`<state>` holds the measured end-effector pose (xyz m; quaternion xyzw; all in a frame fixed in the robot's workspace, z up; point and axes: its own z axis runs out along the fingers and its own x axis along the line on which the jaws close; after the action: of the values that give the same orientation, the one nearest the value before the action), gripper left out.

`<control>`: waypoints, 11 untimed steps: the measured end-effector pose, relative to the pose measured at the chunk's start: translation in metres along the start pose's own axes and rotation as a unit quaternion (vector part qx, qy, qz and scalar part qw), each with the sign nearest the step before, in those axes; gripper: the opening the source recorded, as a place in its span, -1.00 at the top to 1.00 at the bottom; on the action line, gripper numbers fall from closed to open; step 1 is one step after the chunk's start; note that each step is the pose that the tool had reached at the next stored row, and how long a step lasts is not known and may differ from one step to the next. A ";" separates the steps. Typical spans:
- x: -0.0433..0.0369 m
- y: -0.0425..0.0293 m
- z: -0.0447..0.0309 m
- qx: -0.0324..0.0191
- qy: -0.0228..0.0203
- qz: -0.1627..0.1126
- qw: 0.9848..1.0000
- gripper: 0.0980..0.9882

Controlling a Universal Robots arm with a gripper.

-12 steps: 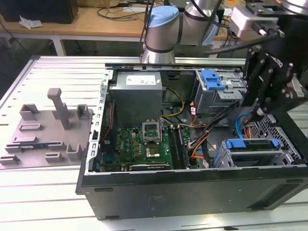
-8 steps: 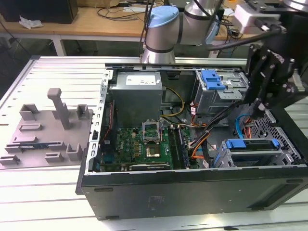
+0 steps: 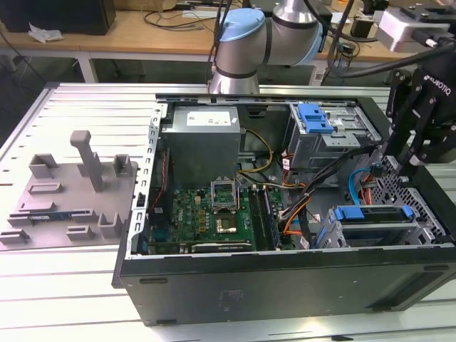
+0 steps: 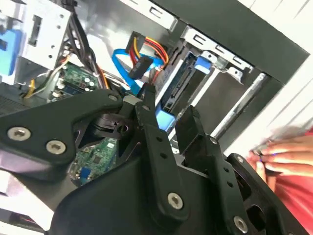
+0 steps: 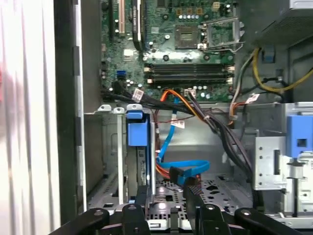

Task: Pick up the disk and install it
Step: 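Insert the first disk wire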

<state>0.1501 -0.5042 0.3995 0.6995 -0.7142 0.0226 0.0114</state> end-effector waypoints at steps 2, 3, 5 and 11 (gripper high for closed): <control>-0.0046 0.0000 -0.0001 0.001 0.015 0.000 1.000 0.22; -0.0105 0.0001 0.0000 0.002 0.027 0.000 1.000 0.22; -0.0236 0.0004 0.0002 0.002 0.046 -0.001 0.999 0.22; -0.0507 0.0000 0.0025 0.004 0.046 -0.001 0.999 0.22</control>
<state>0.1512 -0.4536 0.3946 0.6981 -0.7124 0.0577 0.0419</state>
